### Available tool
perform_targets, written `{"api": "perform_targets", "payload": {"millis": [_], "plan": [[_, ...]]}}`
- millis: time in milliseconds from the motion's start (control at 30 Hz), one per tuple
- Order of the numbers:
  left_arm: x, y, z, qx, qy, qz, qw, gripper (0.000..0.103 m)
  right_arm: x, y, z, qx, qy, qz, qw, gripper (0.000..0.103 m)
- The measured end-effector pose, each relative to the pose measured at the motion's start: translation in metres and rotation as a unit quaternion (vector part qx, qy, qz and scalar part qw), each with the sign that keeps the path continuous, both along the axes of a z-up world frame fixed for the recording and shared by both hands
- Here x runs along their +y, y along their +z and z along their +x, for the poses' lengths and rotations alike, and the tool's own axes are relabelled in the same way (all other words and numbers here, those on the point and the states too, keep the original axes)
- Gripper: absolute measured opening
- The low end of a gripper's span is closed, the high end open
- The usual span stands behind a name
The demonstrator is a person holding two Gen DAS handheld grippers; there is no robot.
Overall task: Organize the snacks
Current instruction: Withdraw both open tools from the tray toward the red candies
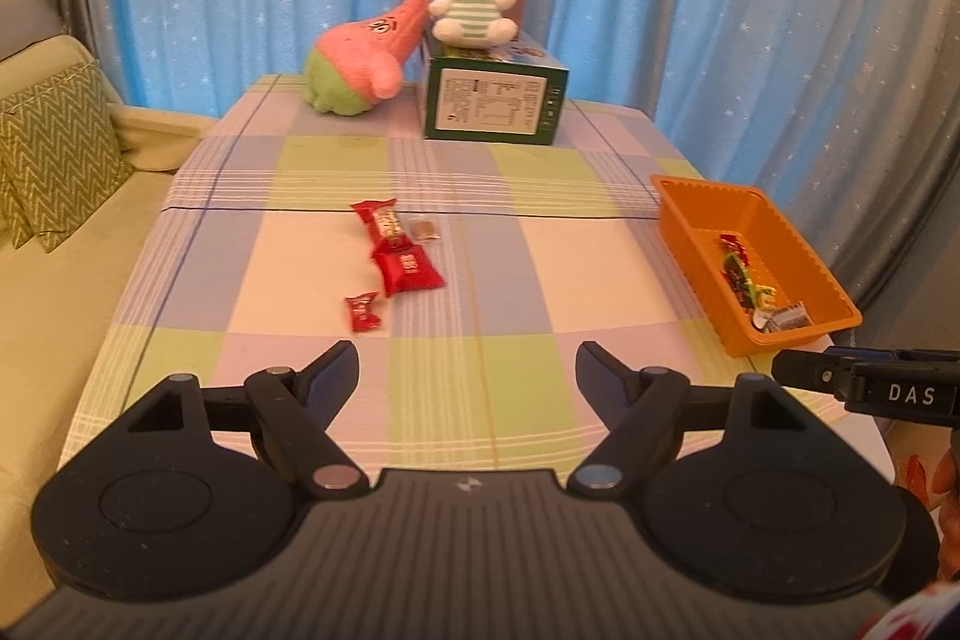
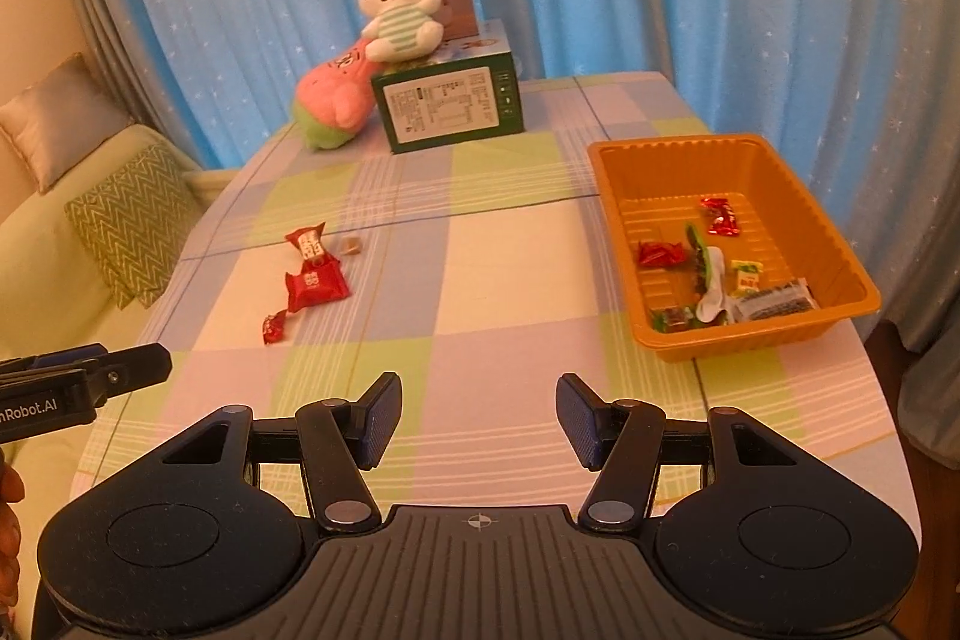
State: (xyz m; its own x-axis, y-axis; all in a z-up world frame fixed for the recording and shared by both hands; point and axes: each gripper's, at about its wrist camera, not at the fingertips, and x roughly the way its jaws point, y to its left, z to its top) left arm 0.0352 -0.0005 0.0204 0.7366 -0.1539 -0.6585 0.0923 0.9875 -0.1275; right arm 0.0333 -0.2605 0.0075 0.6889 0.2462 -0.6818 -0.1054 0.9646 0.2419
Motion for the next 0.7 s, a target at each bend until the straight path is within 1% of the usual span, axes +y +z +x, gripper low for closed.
{"api": "perform_targets", "payload": {"millis": [367,533,700], "plan": [[0.025,-0.006,0.008,0.004,0.025,0.002,0.9997,0.077,0.019,-0.004,0.011,0.001,0.018,-0.006,1.0,0.057],[0.038,-0.012,0.016,0.009,0.034,-0.006,0.9993,0.077,0.027,-0.01,0.02,0.005,0.025,-0.009,1.0,0.057],[0.048,-0.023,0.03,0.019,0.042,-0.003,0.9989,0.076,0.034,-0.015,0.031,0.004,0.026,-0.011,1.0,0.057]]}}
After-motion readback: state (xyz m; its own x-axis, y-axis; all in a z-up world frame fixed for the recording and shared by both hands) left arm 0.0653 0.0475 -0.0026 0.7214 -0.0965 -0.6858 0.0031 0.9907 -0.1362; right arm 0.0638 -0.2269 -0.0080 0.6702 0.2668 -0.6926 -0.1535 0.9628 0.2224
